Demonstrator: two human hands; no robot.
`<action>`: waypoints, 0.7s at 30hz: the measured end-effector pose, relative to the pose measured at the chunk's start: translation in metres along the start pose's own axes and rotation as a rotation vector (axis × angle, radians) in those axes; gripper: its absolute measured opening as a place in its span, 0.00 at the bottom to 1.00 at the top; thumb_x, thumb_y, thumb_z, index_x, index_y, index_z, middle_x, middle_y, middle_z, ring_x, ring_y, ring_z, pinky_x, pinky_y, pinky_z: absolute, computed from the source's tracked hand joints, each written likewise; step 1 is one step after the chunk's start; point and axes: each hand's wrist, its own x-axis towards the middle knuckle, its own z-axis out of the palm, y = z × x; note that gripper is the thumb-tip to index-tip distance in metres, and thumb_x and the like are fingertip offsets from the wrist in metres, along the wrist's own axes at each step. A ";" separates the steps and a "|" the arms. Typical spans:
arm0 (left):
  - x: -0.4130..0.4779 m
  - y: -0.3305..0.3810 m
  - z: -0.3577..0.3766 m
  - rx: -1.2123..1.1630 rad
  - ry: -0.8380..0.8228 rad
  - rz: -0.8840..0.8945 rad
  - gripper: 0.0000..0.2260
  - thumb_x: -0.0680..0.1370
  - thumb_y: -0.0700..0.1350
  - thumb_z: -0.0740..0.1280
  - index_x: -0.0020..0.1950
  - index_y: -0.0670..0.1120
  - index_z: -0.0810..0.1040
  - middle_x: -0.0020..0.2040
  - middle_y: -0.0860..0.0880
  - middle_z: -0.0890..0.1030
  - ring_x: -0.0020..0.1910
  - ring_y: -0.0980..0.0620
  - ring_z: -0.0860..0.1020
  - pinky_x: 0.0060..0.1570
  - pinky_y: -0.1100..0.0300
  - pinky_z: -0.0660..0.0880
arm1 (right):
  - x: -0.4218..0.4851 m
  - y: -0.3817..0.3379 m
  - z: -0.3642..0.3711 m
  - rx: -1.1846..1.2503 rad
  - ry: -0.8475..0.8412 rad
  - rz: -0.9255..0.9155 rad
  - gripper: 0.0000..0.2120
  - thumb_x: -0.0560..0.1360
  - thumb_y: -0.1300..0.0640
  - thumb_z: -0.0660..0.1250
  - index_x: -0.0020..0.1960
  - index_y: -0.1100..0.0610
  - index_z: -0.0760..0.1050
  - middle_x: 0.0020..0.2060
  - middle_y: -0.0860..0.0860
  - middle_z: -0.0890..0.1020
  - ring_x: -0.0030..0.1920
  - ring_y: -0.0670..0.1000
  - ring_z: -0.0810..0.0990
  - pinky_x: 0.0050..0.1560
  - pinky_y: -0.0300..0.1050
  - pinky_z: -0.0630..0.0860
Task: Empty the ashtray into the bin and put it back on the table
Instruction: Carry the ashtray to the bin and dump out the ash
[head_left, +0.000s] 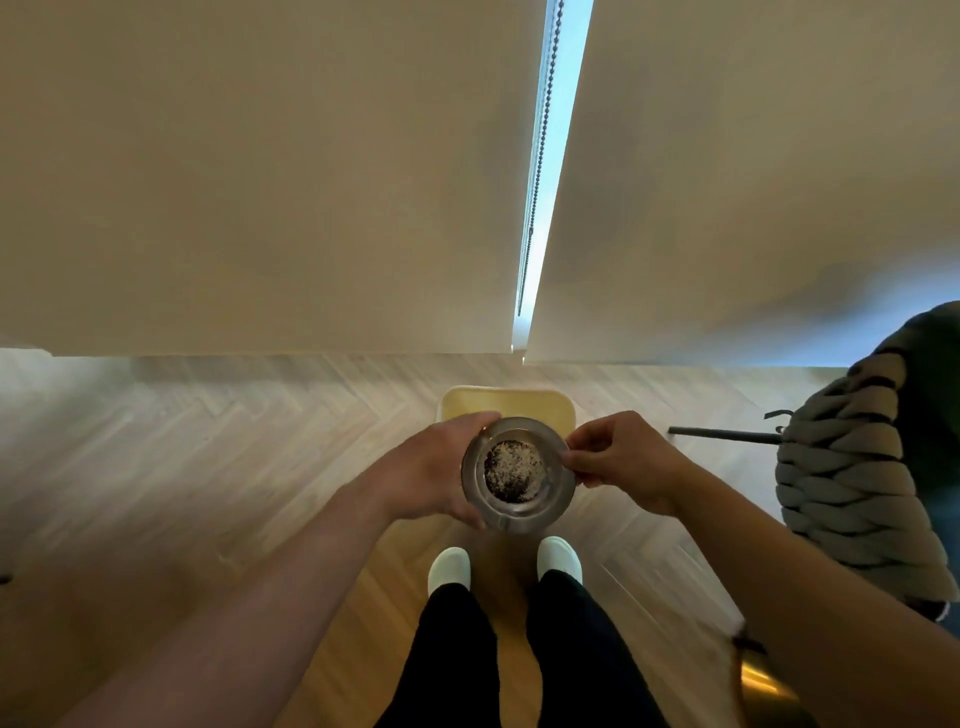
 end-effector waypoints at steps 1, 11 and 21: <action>0.007 -0.010 -0.003 0.019 -0.020 0.016 0.53 0.54 0.56 0.84 0.74 0.58 0.62 0.68 0.59 0.73 0.64 0.62 0.71 0.62 0.66 0.69 | 0.007 0.002 0.003 0.004 0.001 0.021 0.05 0.72 0.64 0.71 0.47 0.64 0.82 0.40 0.61 0.85 0.36 0.51 0.83 0.37 0.37 0.79; 0.076 -0.107 0.007 0.094 0.060 0.028 0.52 0.58 0.54 0.84 0.76 0.58 0.58 0.72 0.57 0.67 0.67 0.60 0.66 0.62 0.66 0.68 | 0.089 0.060 0.030 0.127 0.166 0.144 0.06 0.75 0.66 0.68 0.49 0.69 0.79 0.43 0.68 0.81 0.36 0.54 0.80 0.36 0.41 0.79; 0.128 -0.178 0.059 0.486 0.084 -0.121 0.69 0.53 0.72 0.76 0.79 0.52 0.35 0.81 0.49 0.37 0.79 0.50 0.37 0.78 0.48 0.45 | 0.164 0.118 0.017 0.142 0.244 0.110 0.03 0.75 0.66 0.68 0.48 0.65 0.80 0.42 0.65 0.83 0.38 0.56 0.82 0.39 0.45 0.81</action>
